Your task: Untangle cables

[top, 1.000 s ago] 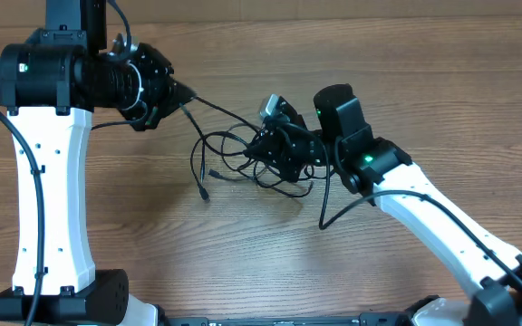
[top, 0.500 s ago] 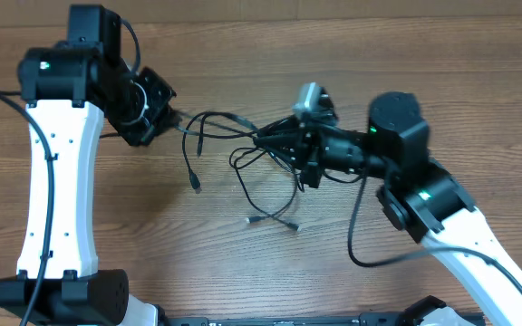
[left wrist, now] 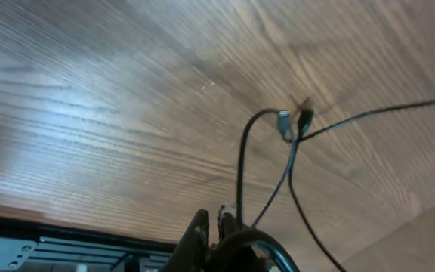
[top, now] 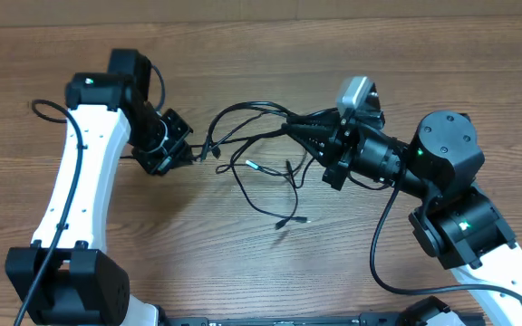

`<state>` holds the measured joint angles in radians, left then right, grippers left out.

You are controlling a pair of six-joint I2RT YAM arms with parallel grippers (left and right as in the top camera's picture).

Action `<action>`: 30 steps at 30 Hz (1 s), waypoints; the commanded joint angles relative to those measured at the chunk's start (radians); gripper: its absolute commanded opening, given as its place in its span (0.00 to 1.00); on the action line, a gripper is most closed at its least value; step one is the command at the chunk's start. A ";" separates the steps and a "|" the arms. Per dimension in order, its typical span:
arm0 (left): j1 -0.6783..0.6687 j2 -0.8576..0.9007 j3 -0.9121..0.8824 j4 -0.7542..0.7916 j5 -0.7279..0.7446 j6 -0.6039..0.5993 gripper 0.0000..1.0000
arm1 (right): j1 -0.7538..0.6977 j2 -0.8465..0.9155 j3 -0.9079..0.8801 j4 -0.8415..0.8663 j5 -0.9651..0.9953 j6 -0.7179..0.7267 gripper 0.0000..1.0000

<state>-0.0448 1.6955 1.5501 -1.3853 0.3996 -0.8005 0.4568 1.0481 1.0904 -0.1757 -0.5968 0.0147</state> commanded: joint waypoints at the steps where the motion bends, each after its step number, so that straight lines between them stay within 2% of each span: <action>1: 0.019 0.005 -0.087 0.031 -0.127 0.012 0.04 | -0.021 -0.094 0.024 0.034 0.051 0.030 0.04; 6: 0.045 0.005 -0.212 0.114 -0.143 0.007 0.04 | -0.021 -0.140 0.024 0.036 0.142 0.043 0.04; 11: 0.124 0.005 -0.309 0.150 -0.101 0.009 0.05 | -0.021 -0.185 0.024 0.036 0.214 0.042 0.04; 17: 0.161 0.004 -0.319 0.160 -0.055 0.108 0.04 | -0.021 -0.195 0.024 0.023 0.264 0.042 0.04; 19: 0.161 0.004 -0.319 0.168 -0.016 0.146 0.04 | -0.021 -0.193 0.024 -0.005 0.264 0.042 0.04; 23: 0.161 0.003 -0.312 0.197 0.166 0.237 0.04 | -0.021 -0.182 0.024 -0.080 0.264 0.042 0.04; 24: 0.161 0.003 -0.307 0.198 0.215 0.255 0.05 | -0.021 -0.180 0.024 -0.101 0.263 0.042 0.08; 26: 0.161 0.003 -0.294 0.198 0.300 0.292 0.05 | -0.021 -0.170 0.024 -0.151 0.263 0.042 0.42; 27: 0.161 0.003 -0.287 0.198 0.340 0.313 0.04 | -0.021 -0.166 0.024 -0.177 0.263 0.042 0.51; 30: 0.161 0.003 -0.258 0.196 0.478 0.378 0.04 | -0.021 -0.149 0.024 -0.255 0.263 0.042 0.61</action>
<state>0.1158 1.6974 1.2457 -1.1881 0.6743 -0.5308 0.4400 0.8883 1.0939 -0.4076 -0.3481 0.0563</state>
